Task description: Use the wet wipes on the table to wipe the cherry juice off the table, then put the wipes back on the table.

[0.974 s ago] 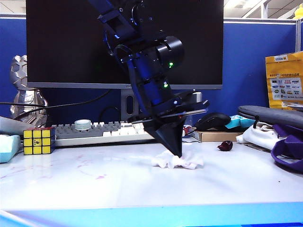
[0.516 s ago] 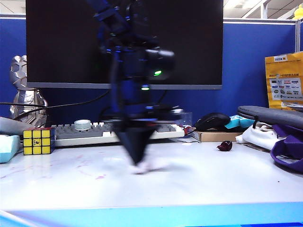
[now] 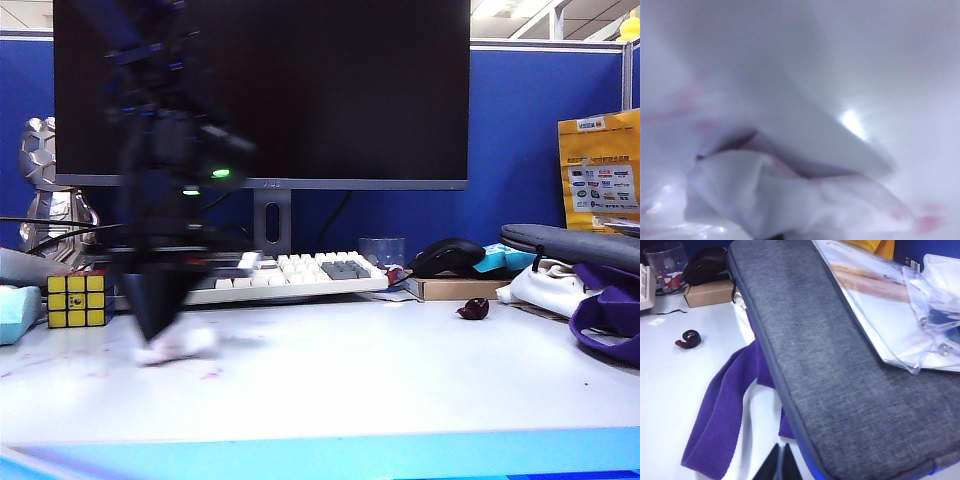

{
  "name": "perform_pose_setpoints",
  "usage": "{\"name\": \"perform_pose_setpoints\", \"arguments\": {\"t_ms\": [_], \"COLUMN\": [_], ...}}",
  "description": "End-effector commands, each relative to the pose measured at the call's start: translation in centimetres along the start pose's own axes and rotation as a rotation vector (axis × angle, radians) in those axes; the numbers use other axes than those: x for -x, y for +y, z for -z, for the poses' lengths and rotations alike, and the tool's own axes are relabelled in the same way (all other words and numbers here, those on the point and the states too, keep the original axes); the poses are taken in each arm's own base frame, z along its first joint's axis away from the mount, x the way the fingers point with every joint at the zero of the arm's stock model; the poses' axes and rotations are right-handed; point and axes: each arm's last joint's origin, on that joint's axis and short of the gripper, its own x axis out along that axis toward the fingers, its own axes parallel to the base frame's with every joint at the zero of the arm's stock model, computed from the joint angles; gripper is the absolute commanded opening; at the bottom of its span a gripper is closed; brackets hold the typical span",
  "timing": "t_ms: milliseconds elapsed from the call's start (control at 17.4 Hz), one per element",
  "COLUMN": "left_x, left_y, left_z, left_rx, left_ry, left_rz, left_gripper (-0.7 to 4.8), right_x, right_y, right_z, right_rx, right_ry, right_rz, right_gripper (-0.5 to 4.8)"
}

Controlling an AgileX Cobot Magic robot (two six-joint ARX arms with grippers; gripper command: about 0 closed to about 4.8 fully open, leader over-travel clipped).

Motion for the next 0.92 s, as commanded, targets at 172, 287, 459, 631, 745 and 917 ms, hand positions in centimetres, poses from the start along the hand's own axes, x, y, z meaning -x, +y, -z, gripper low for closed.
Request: {"name": "perform_pose_setpoints", "arguments": {"t_ms": [172, 287, 459, 631, 745, 917], "left_x": [-1.9, -1.6, -0.8, 0.7, 2.2, 1.9], "left_y": [3.6, 3.5, 3.0, 3.3, 3.9, 4.5], "left_z": [-1.4, -2.5, -4.5, -5.6, -5.7, -4.6], "left_rx": [0.107, 0.136, 0.21, 0.26, 0.246, 0.139], "left_ry": [-0.122, -0.236, -0.438, -0.542, -0.538, -0.405], "left_rz": [-0.061, 0.01, 0.267, 0.212, 0.02, -0.229], "left_gripper": [-0.06, -0.06, -0.06, -0.06, -0.06, -0.06], "right_x": [0.0, 0.0, 0.0, 0.0, 0.0, 0.0], "right_y": [0.0, 0.0, 0.0, 0.0, 0.0, 0.0], "right_z": [0.0, 0.0, 0.0, 0.0, 0.0, 0.0], "right_rx": [0.002, 0.002, 0.002, 0.002, 0.002, 0.002], "right_ry": [-0.003, -0.003, -0.003, -0.003, -0.003, -0.003], "right_rz": [0.004, 0.004, 0.004, 0.004, 0.004, 0.005], "right_gripper": [0.0, 0.0, 0.0, 0.0, 0.0, 0.0]}}
